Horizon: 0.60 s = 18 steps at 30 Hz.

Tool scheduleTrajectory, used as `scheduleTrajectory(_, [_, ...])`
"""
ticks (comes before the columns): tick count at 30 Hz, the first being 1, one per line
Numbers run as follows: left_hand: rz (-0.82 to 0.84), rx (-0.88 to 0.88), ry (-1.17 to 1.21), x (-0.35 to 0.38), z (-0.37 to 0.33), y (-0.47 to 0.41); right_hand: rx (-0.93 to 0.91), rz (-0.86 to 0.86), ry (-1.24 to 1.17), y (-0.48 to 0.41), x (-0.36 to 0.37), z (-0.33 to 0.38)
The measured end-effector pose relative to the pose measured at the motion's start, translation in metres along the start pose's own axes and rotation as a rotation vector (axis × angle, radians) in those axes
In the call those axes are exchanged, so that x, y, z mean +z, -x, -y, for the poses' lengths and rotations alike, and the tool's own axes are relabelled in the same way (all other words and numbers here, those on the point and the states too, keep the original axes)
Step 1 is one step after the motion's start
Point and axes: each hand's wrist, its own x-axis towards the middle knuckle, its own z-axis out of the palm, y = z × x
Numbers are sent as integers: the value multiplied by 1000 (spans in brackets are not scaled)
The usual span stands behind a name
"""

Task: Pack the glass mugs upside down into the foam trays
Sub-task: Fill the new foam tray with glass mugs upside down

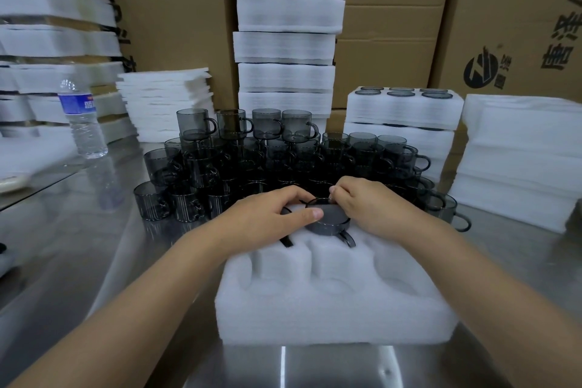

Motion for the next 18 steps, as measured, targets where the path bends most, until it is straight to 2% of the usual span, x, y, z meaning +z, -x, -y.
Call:
scheduleTrajectory(11, [75, 44, 91, -4, 1, -5, 14, -2, 154, 2, 9, -2])
scheduleTrajectory(18, [54, 35, 106, -3, 2, -7, -8, 19, 293, -3, 9, -2])
